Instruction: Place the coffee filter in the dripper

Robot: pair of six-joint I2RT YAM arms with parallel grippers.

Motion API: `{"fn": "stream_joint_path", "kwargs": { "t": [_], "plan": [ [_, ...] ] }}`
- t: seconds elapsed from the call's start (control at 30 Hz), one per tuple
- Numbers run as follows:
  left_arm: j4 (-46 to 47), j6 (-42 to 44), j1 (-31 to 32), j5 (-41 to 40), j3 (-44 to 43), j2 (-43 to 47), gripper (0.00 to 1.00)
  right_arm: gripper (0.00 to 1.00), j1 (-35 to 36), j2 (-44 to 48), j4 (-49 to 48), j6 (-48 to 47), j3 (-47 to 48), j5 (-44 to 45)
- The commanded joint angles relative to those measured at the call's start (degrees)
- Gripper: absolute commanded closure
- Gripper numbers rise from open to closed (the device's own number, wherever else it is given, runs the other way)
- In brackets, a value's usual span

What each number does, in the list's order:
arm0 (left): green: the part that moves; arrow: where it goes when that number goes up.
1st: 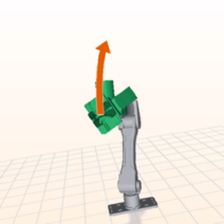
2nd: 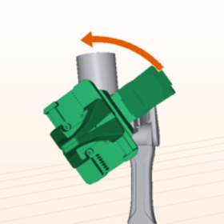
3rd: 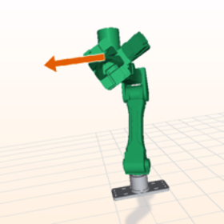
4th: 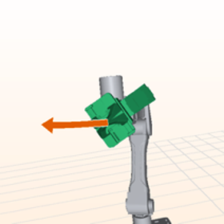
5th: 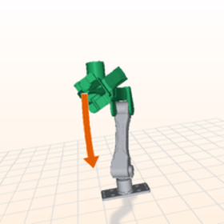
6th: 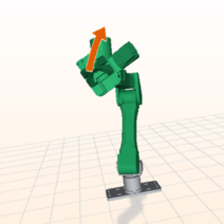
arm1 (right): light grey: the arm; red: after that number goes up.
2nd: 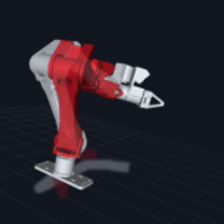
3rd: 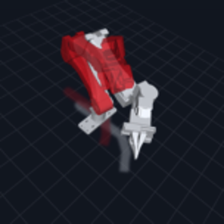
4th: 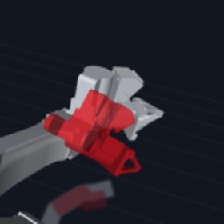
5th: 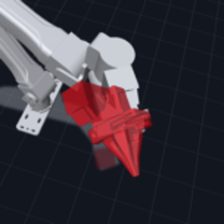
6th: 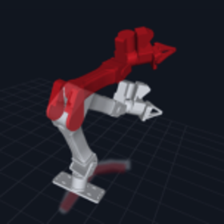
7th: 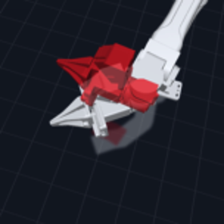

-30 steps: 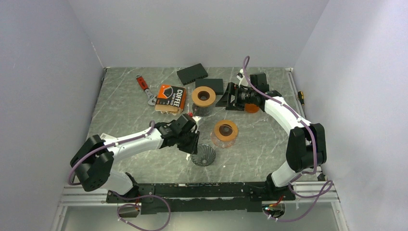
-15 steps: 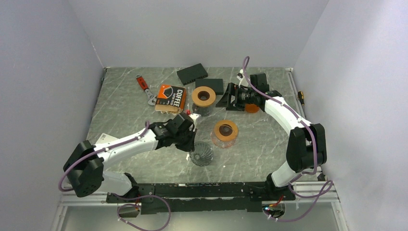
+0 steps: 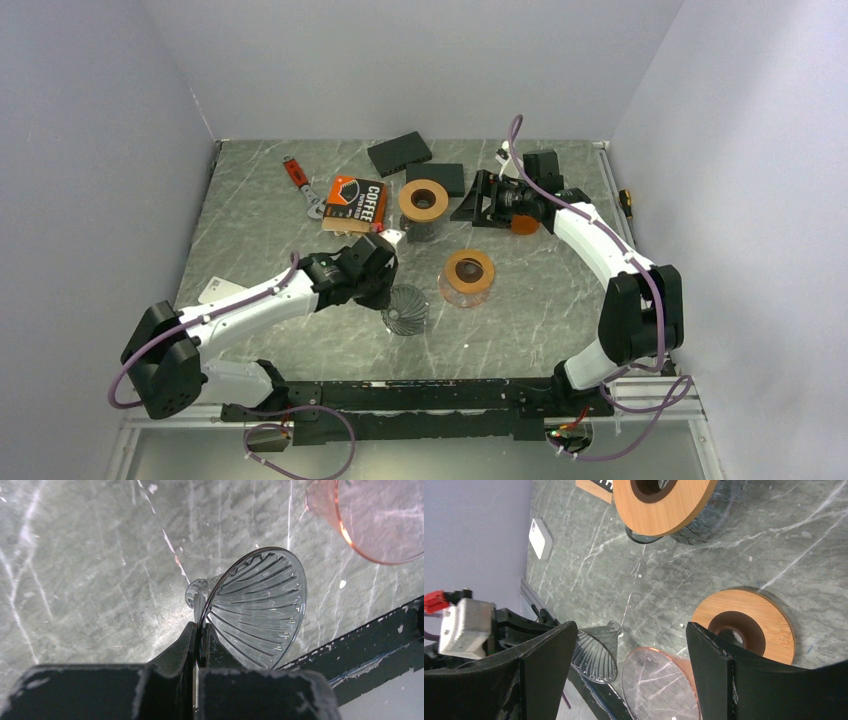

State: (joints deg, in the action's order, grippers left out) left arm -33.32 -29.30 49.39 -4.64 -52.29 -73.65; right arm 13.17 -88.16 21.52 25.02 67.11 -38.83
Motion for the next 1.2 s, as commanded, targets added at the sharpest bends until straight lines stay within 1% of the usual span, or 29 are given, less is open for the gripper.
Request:
{"fn": "stream_joint_path", "kwargs": {
  "t": [0.0, 0.13, 0.37, 0.47, 0.63, 0.7, 0.8, 0.9, 1.07, 1.17],
  "plan": [
    [0.70, 0.03, -1.40, -3.65, -4.50, 3.57, 1.00, 0.15, -0.25, 2.57, -0.01, -0.81, 1.54, 1.58],
    [0.11, -0.75, -3.47, -4.47, -6.96, 4.04, 1.00, 0.15, -0.25, 2.83, 1.11, -1.36, 2.00, 2.95],
    [0.55, -0.38, -7.58, -4.91, -11.64, 3.03, 1.00, 0.16, -0.32, 6.68, 1.77, -2.26, 0.97, 9.26],
    [0.00, -1.98, -9.34, -5.62, -13.95, 1.51, 1.00, 0.15, -0.27, 9.07, 2.77, -3.07, 0.30, 13.98],
    [0.76, -2.57, -12.32, -0.82, -16.96, -1.89, 1.00, 0.15, -0.29, 14.02, 4.10, -4.14, -0.99, 23.60],
    [1.30, -2.40, -12.90, 0.59, -18.27, -2.91, 1.00, 0.13, -0.29, 16.12, 4.17, -4.10, -1.84, 27.18],
    [2.93, -1.96, -13.38, 2.05, -19.77, -3.96, 1.00, 0.05, -0.33, 18.99, 4.03, -3.84, -3.29, 31.55],
    [3.80, -1.65, -14.05, 3.30, -21.61, -4.97, 1.00, 0.01, -0.38, 20.96, 3.92, -3.83, -4.02, 33.63],
    [3.36, -1.48, -15.25, 4.12, -25.81, -7.91, 1.00, 0.00, -0.42, 21.10, 4.17, -4.00, -4.39, 34.01],
    [3.04, -2.90, -15.98, 3.83, -27.94, -9.76, 1.00, 0.00, -0.44, 21.05, 3.44, -3.86, -5.19, 33.29]
  ]
}}
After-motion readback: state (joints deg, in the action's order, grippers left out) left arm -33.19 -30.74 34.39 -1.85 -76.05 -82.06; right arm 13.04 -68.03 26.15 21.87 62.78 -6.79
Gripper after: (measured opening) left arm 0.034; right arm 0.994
